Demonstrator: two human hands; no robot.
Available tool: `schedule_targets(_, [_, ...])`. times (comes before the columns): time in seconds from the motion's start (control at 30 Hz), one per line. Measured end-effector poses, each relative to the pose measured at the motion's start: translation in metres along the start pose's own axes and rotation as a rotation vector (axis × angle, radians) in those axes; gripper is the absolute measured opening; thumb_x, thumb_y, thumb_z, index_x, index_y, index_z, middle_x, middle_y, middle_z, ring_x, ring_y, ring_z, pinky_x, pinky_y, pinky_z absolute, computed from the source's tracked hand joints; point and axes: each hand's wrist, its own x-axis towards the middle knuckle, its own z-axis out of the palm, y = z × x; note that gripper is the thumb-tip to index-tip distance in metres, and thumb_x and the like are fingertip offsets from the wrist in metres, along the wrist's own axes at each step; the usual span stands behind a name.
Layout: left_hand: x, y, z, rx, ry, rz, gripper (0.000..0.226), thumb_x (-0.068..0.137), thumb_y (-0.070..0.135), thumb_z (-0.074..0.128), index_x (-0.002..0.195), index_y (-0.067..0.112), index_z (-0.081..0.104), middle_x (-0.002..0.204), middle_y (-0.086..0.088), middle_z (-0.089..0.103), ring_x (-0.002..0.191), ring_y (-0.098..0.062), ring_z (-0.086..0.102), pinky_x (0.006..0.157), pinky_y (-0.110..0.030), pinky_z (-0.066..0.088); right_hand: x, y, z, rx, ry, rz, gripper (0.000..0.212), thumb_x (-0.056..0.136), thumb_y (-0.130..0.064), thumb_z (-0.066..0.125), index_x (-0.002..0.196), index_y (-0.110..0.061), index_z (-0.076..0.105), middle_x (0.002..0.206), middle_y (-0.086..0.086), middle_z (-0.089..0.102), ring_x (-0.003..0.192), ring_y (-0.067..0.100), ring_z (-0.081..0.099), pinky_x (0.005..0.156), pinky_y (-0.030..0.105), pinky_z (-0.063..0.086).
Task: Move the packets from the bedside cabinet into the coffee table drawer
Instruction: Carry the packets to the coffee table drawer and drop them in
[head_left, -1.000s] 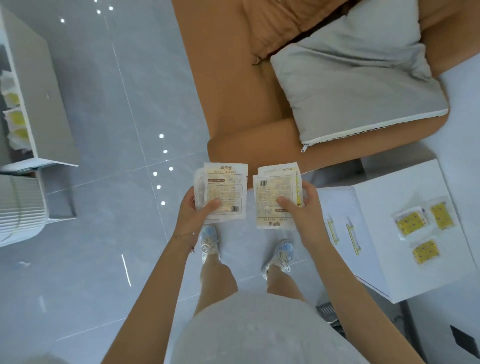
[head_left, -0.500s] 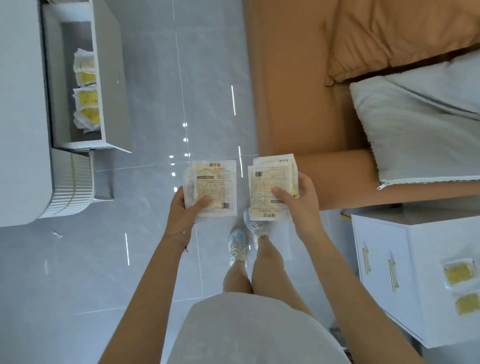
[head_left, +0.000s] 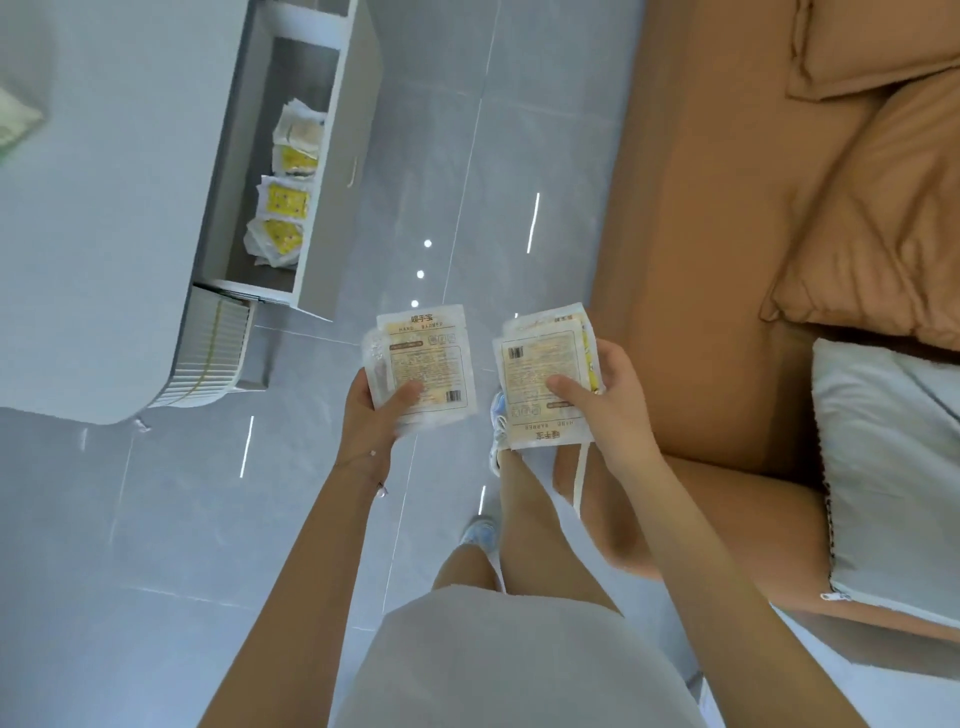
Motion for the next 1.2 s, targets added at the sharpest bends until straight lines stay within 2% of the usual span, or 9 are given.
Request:
schedule_targets(0.1, [0.032,0.032,0.009,-0.039,0.022,0.002,0.035,0.086,0.003,0.062,0.119,0.014,0.059,0.115,-0.005,0.067,0.105,-0.024,0.066,0.087,-0.038,0.056,0.041,-0.038,0.013,-0.063,-0.05,0.008,0.049,0.083,-0.006,0.072,0.125,-0.017,0.049,0.102,-0.012,0.065,0.084,0.0,0.067,0.065,0.017,0.056])
schedule_targets(0.2, [0.067,0.067,0.018,-0.061,0.041,0.01,0.036,0.086,0.004,0.063,0.121,0.012,0.058,0.116,-0.007,0.067,0.105,-0.024,0.066,0.089,-0.039,0.055,0.083,-0.08,0.03,-0.103,-0.084,0.002,0.046,0.084,-0.007,0.072,0.122,-0.017,0.049,0.1,-0.013,0.064,0.083,-0.002,0.066,0.062,0.014,0.054])
schedule_targets(0.33, [0.113,0.104,0.026,-0.116,0.089,0.02,0.033,0.086,0.002,0.063,0.117,0.013,0.059,0.115,-0.009,0.067,0.105,-0.026,0.066,0.089,-0.041,0.053,0.138,-0.124,0.055,-0.126,-0.093,0.014,0.049,0.083,-0.009,0.073,0.125,-0.015,0.049,0.106,-0.004,0.067,0.093,0.01,0.068,0.068,0.02,0.058])
schedule_targets(0.5, [0.173,0.127,0.02,-0.189,0.199,-0.039,0.036,0.084,0.003,0.065,0.118,0.011,0.058,0.115,-0.011,0.067,0.105,-0.028,0.065,0.088,-0.044,0.054,0.196,-0.162,0.091,-0.14,-0.094,0.036,0.051,0.084,-0.009,0.073,0.126,-0.02,0.046,0.099,-0.012,0.066,0.087,0.003,0.067,0.064,0.015,0.054])
schedule_targets(0.6, [0.213,0.143,0.005,-0.195,0.209,-0.047,0.04,0.083,0.002,0.066,0.122,0.006,0.055,0.117,-0.014,0.066,0.106,-0.031,0.065,0.088,-0.045,0.054,0.232,-0.184,0.12,-0.168,-0.109,0.051,0.053,0.083,-0.009,0.073,0.128,-0.02,0.047,0.106,-0.005,0.067,0.09,0.006,0.067,0.065,0.016,0.055])
schedule_targets(0.73, [0.262,0.171,-0.02,-0.181,0.216,-0.061,0.03,0.083,-0.001,0.065,0.108,0.017,0.063,0.107,-0.006,0.069,0.102,-0.027,0.066,0.087,-0.042,0.053,0.277,-0.223,0.162,-0.211,-0.149,0.057,0.048,0.084,-0.008,0.072,0.126,-0.017,0.05,0.102,-0.006,0.068,0.088,0.006,0.068,0.062,0.013,0.054])
schedule_targets(0.9, [0.316,0.209,-0.057,-0.201,0.306,-0.096,0.041,0.082,0.002,0.067,0.121,0.012,0.057,0.112,-0.004,0.068,0.104,-0.025,0.065,0.091,-0.044,0.052,0.328,-0.278,0.22,-0.255,-0.202,0.01,0.052,0.085,-0.005,0.07,0.128,-0.022,0.047,0.097,-0.016,0.062,0.081,-0.003,0.064,0.057,0.008,0.05])
schedule_targets(1.07, [0.352,0.237,-0.077,-0.323,0.405,-0.107,0.042,0.084,0.004,0.066,0.122,0.017,0.056,0.107,0.002,0.068,0.102,-0.021,0.065,0.084,-0.04,0.055,0.375,-0.318,0.275,-0.34,-0.306,-0.065,0.058,0.083,-0.007,0.072,0.128,-0.031,0.046,0.117,-0.003,0.064,0.101,0.01,0.066,0.068,0.017,0.056])
schedule_targets(1.2, [0.378,0.239,-0.088,-0.414,0.446,-0.123,0.042,0.087,0.004,0.063,0.125,0.016,0.054,0.108,-0.001,0.067,0.098,-0.019,0.066,0.076,-0.034,0.057,0.413,-0.333,0.329,-0.42,-0.392,-0.055,0.052,0.083,-0.007,0.071,0.126,-0.025,0.047,0.113,-0.004,0.062,0.098,0.009,0.065,0.063,0.014,0.054])
